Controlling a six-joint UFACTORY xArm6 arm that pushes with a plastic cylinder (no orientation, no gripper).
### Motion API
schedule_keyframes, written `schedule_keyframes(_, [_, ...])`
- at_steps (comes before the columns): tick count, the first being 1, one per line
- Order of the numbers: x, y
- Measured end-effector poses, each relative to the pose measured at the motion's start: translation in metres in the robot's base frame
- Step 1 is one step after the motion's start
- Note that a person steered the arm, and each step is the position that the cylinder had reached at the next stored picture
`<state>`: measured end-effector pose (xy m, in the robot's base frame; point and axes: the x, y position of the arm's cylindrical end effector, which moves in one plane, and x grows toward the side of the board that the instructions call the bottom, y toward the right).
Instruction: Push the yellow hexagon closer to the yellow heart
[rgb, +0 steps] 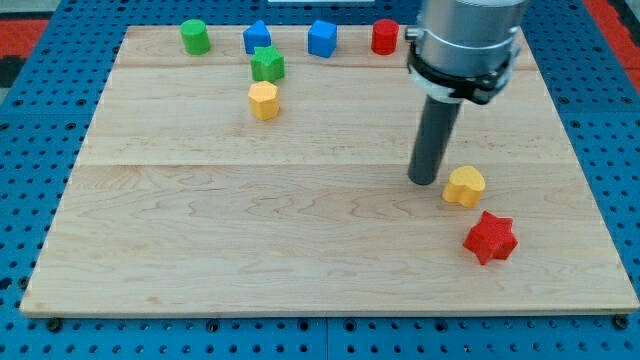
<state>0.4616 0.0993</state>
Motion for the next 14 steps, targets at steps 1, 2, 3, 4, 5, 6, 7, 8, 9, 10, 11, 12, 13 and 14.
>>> schedule_keyframes(1, [-0.006,-0.078])
schedule_keyframes(2, [-0.023,-0.164])
schedule_keyframes(3, [-0.039,-0.202])
schedule_keyframes(4, [-0.041,-0.203])
schedule_keyframes(5, [-0.041,-0.204])
schedule_keyframes(6, [-0.047,-0.243])
schedule_keyframes(7, [-0.093,-0.262])
schedule_keyframes(8, [-0.122,-0.248])
schedule_keyframes(9, [-0.117,-0.162])
schedule_keyframes(10, [-0.117,-0.107])
schedule_keyframes(11, [-0.12,-0.092])
schedule_keyframes(12, [-0.125,-0.089])
schedule_keyframes(13, [-0.131,-0.083])
schedule_keyframes(14, [-0.152,-0.083])
